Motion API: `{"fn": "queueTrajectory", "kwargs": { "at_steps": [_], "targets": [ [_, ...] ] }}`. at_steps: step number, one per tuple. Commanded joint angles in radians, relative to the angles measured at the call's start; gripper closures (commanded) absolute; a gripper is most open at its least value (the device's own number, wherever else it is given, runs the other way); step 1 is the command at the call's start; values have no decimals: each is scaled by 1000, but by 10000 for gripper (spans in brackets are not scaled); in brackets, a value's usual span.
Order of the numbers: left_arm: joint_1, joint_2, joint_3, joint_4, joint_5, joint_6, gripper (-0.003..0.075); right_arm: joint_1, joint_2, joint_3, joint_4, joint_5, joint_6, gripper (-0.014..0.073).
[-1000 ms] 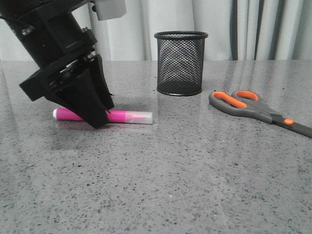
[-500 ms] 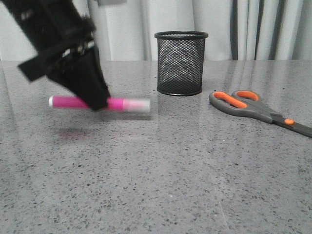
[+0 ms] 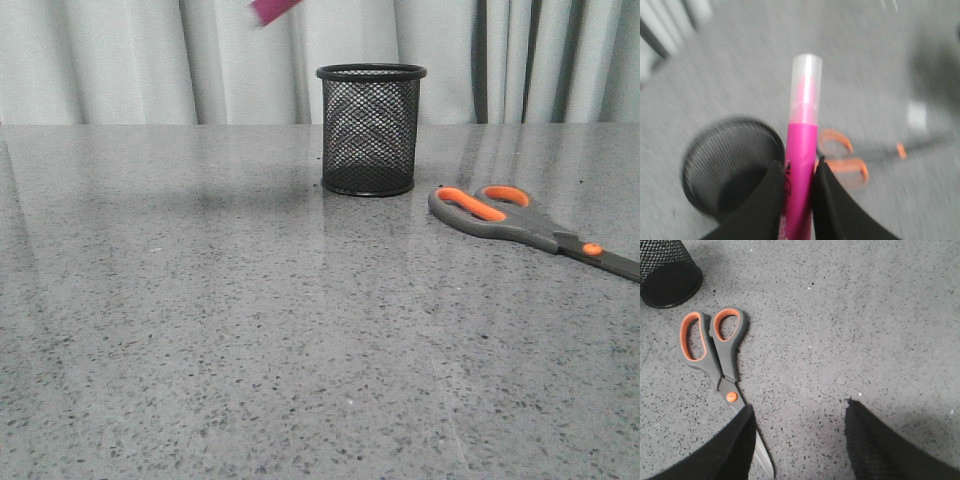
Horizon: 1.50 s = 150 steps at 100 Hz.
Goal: Put pen and scissors into bin
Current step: 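Lift the pink highlighter with the left gripper toward the mesh cup, then lower the highlighter into the mesh cup and open the left gripper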
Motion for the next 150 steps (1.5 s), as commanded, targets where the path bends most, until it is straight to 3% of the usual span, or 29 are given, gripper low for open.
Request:
{"fn": "queueTrajectory", "kwargs": {
  "at_steps": [1, 14, 24, 53, 95, 107, 129, 150],
  "targets": [
    [-7, -16, -31, -227, -131, 57, 739, -9, 1, -38, 11, -45, -11, 238],
    [-14, 31, -31, -462, -185, 194, 739, -9, 1, -38, 11, -45, -11, 238],
    [-36, 70, -31, -538, -221, 256, 739, -9, 1, -38, 11, -45, -11, 238],
    [-115, 152, -32, -581, -384, 396, 739, -9, 1, -38, 11, -47, -11, 238],
    [-117, 196, -32, -602, -384, 403, 732, -9, 1, -38, 11, -47, -11, 238],
    [-106, 196, -32, -602, -373, 403, 638, -9, 1, -38, 11, -47, -11, 238],
    [-92, 184, -32, -616, -352, 403, 325, -9, 1, -38, 11, -47, -11, 238],
    [-37, 95, -32, -616, -279, 403, 302, -9, 1, -38, 11, -63, -11, 238]
  ]
}}
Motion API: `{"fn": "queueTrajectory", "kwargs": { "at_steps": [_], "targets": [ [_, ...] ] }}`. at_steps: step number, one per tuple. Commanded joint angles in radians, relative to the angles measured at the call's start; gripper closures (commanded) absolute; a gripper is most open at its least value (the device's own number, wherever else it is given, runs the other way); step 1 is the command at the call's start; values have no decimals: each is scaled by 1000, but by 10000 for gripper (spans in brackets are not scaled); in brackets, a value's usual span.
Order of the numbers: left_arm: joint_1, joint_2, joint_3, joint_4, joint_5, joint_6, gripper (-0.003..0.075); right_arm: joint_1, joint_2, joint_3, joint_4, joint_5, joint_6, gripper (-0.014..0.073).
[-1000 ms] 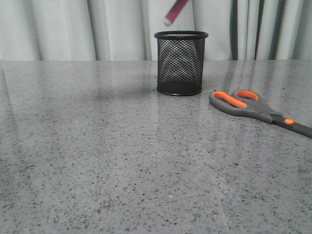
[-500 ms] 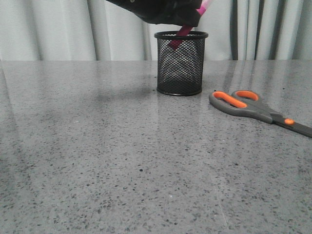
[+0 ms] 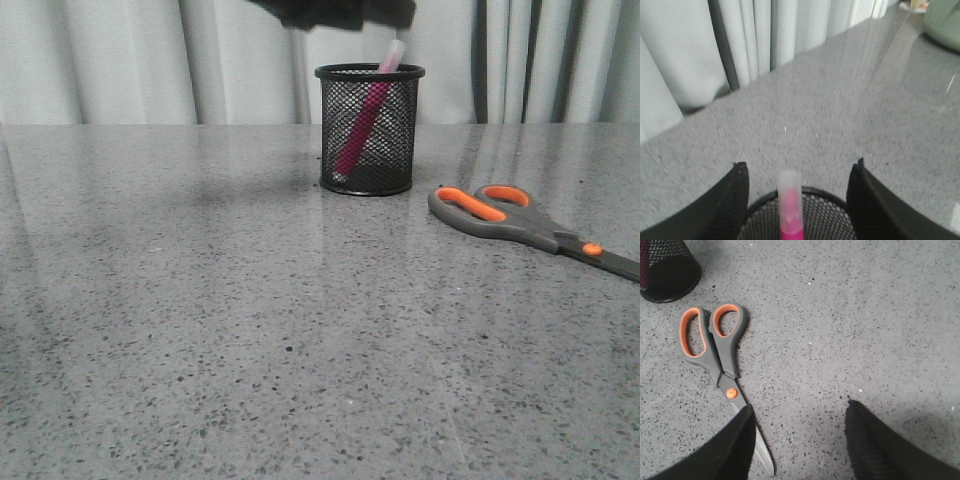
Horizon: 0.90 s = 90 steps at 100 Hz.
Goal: Put pen and scissors into bin
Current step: 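Lower the highlighter into the mesh cup and open the left gripper, then withdraw the left gripper away from the cup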
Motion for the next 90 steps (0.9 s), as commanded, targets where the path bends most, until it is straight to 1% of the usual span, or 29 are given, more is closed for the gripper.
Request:
{"fn": "queueTrajectory", "kwargs": {
  "at_steps": [1, 8, 13, 17, 20, 25, 27, 33, 39, 49, 56, 69, 82, 90],
  "targets": [
    [32, -115, -32, -39, 65, -2, 302, -9, 1, -38, 11, -76, -9, 238],
    [64, -158, -32, -23, 93, -7, 320, -9, 1, -38, 11, -85, -9, 238],
    [89, -190, -32, 5, 113, -40, 360, -9, 1, -38, 11, -95, -9, 238],
    [112, -217, -32, 45, 142, -77, 410, -9, 1, -38, 11, -102, -9, 239],
    [128, -235, -32, 80, 171, -93, 452, -9, 1, -38, 11, -107, -9, 239],
    [157, -267, -32, 152, 229, -101, 557, -9, 1, -38, 11, -107, -9, 238],
    [168, -280, -32, 184, 254, -104, 587, -9, 1, -38, 11, -107, -9, 239],
    [195, -314, -32, 280, 314, -141, 743, -9, 1, -38, 11, -102, -9, 239],
    [220, -350, -32, 368, 334, -197, 740, -9, 1, -38, 16, -95, -9, 239],
    [250, -404, -32, 544, 339, -346, 740, -9, 1, -38, 23, -89, -9, 238],
    [269, -444, -15, 623, 326, -432, 740, -9, 1, -38, 24, -82, -9, 239],
    [302, -544, 91, 666, 234, -503, 740, -9, 3, -48, 26, -56, -22, 238],
    [319, -663, 272, 666, 104, -512, 740, 21, 16, -90, 61, -21, -100, 238],
    [321, -741, 376, 666, 60, -513, 740, 54, 32, -118, 84, 0, -157, 239]
  ]
}}
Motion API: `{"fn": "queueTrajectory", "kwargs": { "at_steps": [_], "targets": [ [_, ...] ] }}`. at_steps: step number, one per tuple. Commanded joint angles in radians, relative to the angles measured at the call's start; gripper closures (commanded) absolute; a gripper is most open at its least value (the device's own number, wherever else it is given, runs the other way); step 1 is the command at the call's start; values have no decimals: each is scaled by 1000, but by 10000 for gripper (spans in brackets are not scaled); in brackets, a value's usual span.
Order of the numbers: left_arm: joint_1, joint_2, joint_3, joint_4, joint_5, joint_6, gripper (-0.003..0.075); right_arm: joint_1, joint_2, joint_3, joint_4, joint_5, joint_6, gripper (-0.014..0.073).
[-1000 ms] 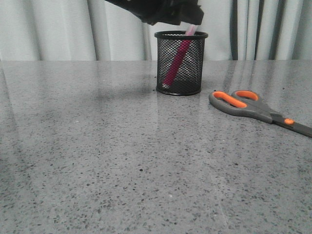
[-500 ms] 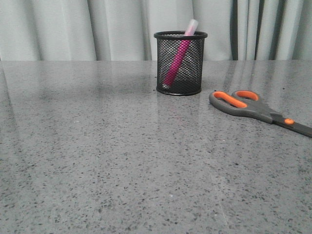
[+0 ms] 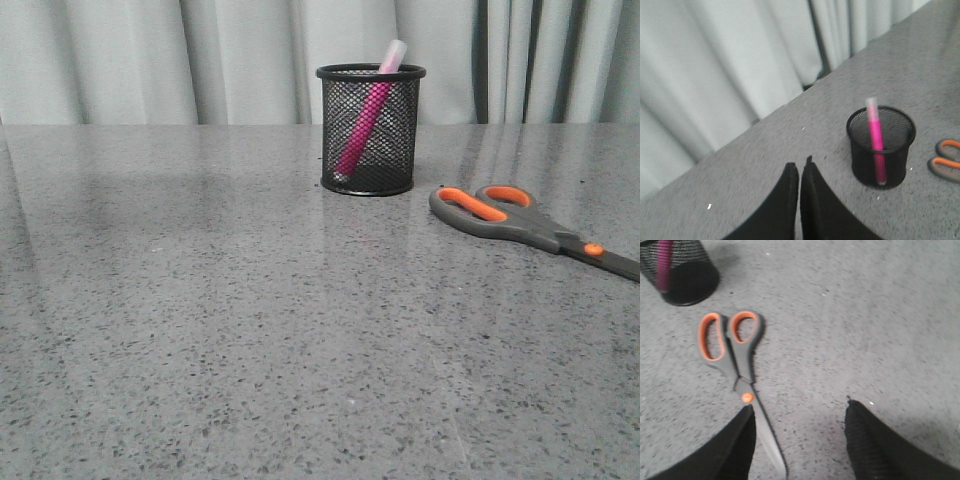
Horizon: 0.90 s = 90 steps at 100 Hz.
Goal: Put pen and scissors into bin
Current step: 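Withdraw the left gripper away from the cup, then lower the right gripper onto the scissors blades and close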
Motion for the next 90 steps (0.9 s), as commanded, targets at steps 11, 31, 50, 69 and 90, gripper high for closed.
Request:
{"fn": "queueTrajectory", "kwargs": {
  "at_steps": [11, 31, 50, 69, 90],
  "targets": [
    [3, -187, 202, -35, -140, -18, 740, 81, 70, -112, 43, 13, -103, 238],
    [3, -347, 370, -39, -228, -43, 739, 181, 228, -222, 43, 125, -144, 238],
    [3, -460, 459, -39, -292, -49, 739, 234, 384, -312, 43, 175, -150, 238],
    [3, -501, 479, -59, -288, -49, 739, 236, 528, -384, 31, 203, -171, 238],
    [3, -503, 479, -93, -288, -49, 739, 236, 644, -425, 25, 238, -203, 238]
  ]
}}
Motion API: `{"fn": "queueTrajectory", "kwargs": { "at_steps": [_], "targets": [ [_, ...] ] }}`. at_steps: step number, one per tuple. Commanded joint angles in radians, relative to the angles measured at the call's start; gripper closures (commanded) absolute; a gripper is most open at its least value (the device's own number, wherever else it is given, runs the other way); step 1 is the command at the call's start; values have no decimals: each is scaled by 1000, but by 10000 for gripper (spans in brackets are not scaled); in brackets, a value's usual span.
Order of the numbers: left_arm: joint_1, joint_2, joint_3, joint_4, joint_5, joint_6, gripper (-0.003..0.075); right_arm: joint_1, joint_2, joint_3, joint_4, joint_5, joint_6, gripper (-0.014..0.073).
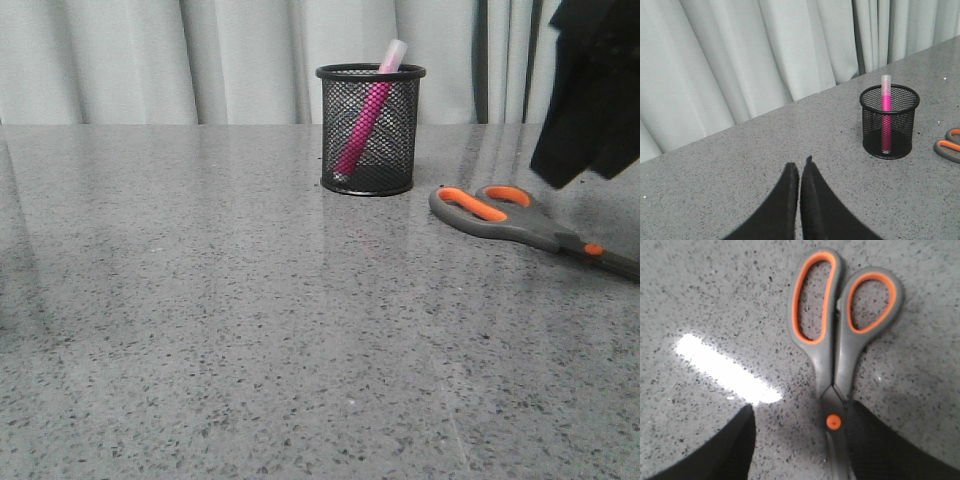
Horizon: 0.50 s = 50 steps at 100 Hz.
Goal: Put pen and scissors into bin
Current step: 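Lower the right gripper onto the scissors blades and close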
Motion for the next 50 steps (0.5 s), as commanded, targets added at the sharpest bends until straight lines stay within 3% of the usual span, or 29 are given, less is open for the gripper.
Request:
{"fn": "queueTrajectory", "kwargs": {
  "at_steps": [1, 50],
  "targets": [
    [3, -6, -26, -42, -49, -11, 739, 0, 21, -47, 1, -7, -24, 238],
    [3, -6, -26, -49, -49, -11, 739, 0, 95, -55, -58, -69, -78, 238]
  ]
}}
